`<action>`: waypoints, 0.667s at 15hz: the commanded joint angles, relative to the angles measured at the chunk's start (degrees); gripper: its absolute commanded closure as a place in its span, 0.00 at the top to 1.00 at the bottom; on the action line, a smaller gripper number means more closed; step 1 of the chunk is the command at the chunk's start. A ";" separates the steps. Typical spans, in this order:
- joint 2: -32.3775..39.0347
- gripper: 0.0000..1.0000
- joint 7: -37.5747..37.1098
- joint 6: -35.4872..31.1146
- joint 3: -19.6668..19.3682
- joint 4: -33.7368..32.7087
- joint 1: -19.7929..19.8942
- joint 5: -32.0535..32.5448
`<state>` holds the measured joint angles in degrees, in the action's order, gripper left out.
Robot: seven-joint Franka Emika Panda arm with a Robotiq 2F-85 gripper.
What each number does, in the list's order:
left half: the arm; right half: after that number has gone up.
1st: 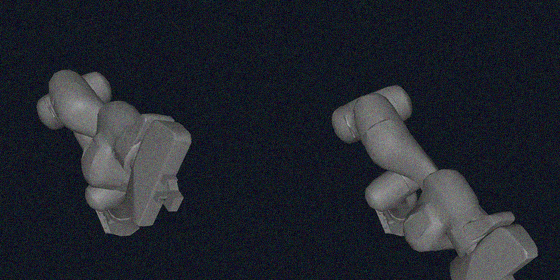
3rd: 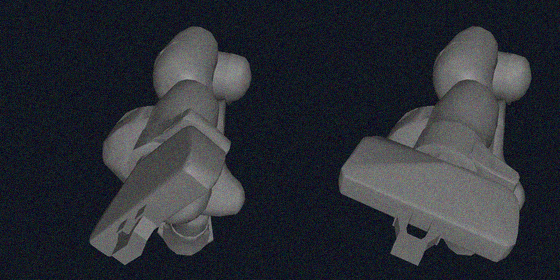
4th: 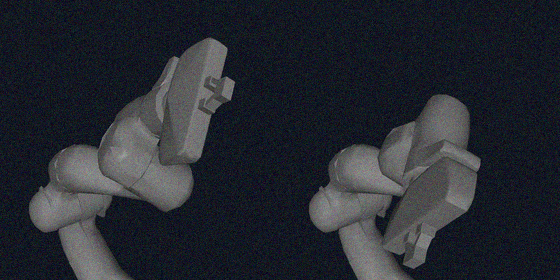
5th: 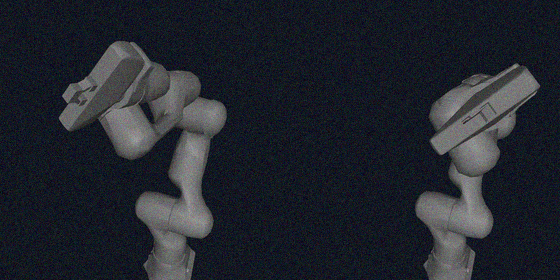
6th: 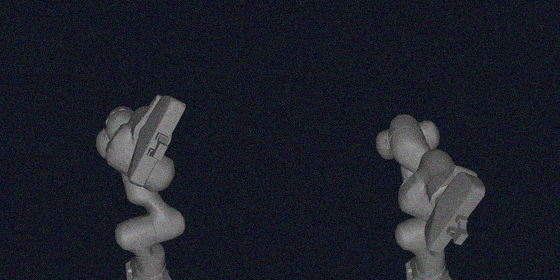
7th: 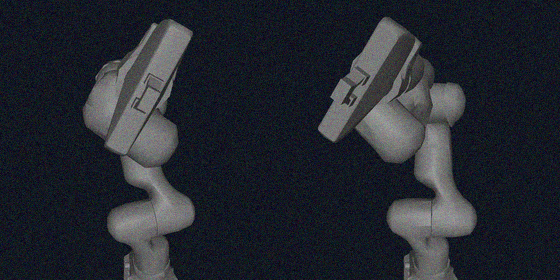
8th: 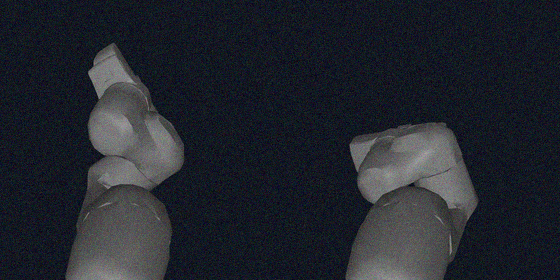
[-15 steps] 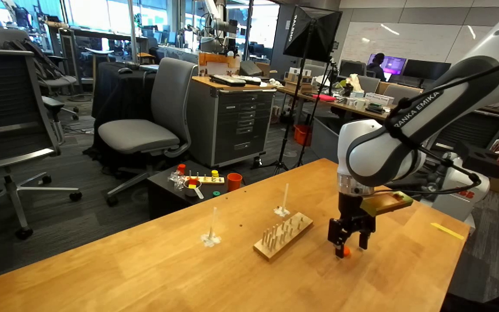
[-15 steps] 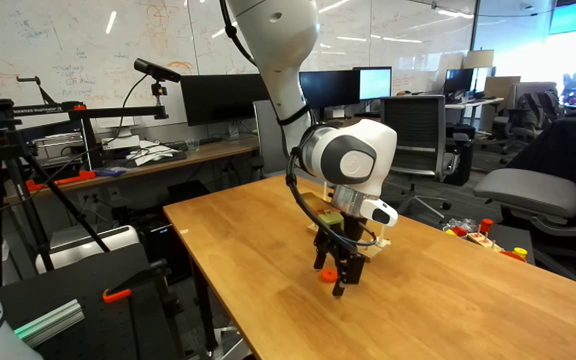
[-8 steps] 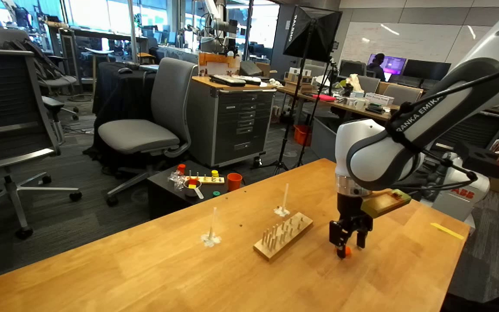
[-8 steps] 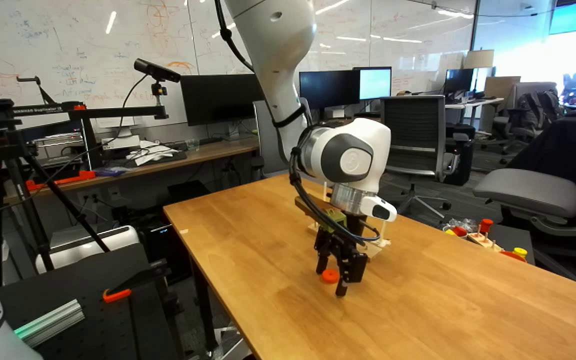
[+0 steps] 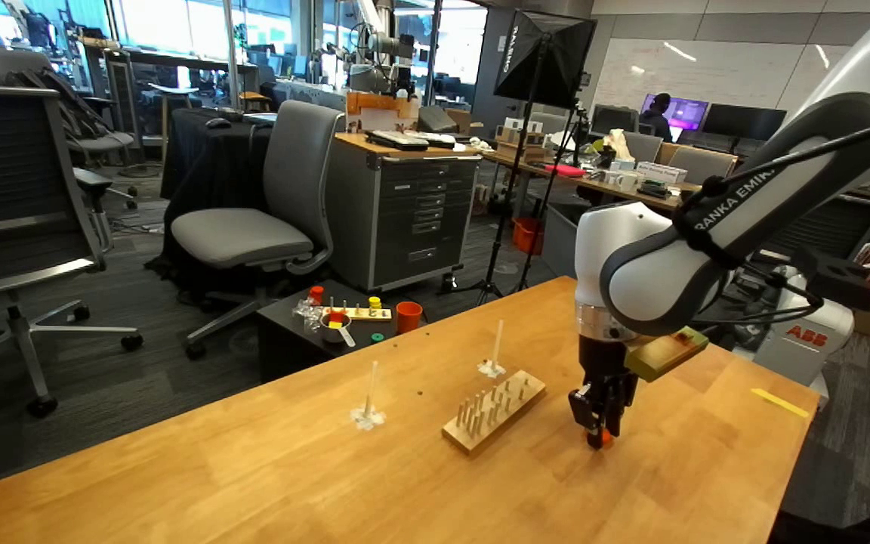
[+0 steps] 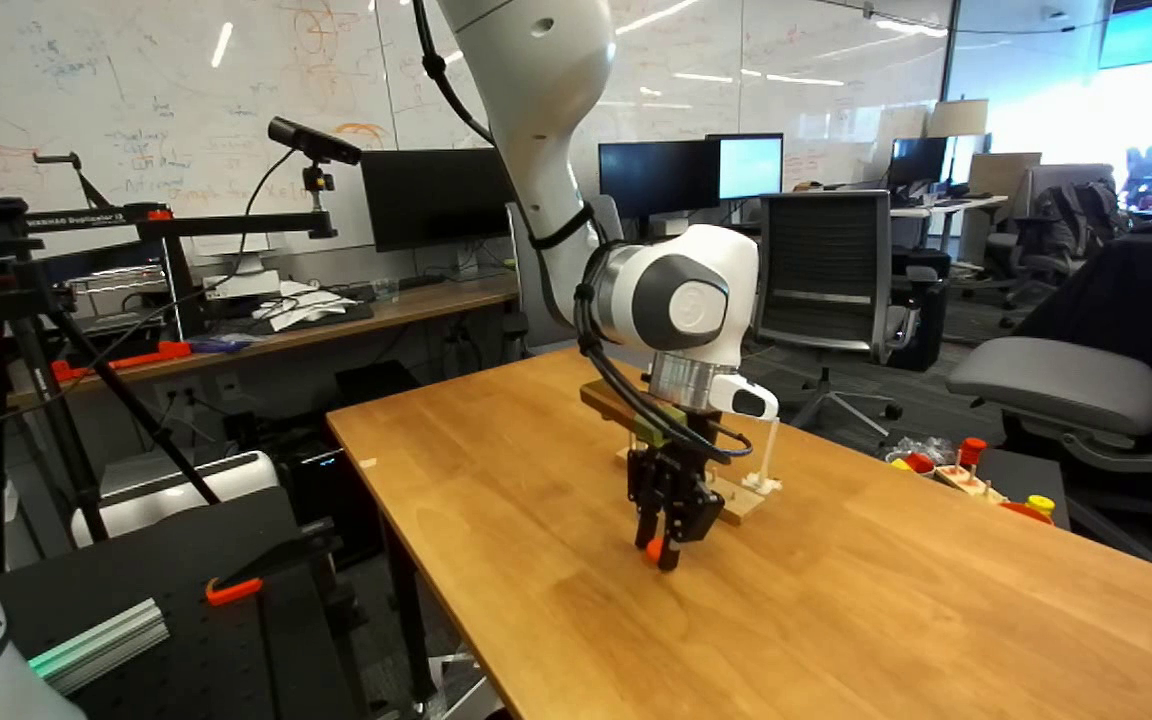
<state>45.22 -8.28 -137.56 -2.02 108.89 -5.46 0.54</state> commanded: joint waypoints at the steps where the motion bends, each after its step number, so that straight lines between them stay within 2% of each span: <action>1: -0.94 0.17 -1.21 -1.45 -1.52 1.13 -1.20 2.57; 10: -3.68 0.17 -1.58 -0.25 -1.80 0.45 -1.24 2.98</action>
<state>44.45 -8.28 -138.08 -2.84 108.66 -5.50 2.00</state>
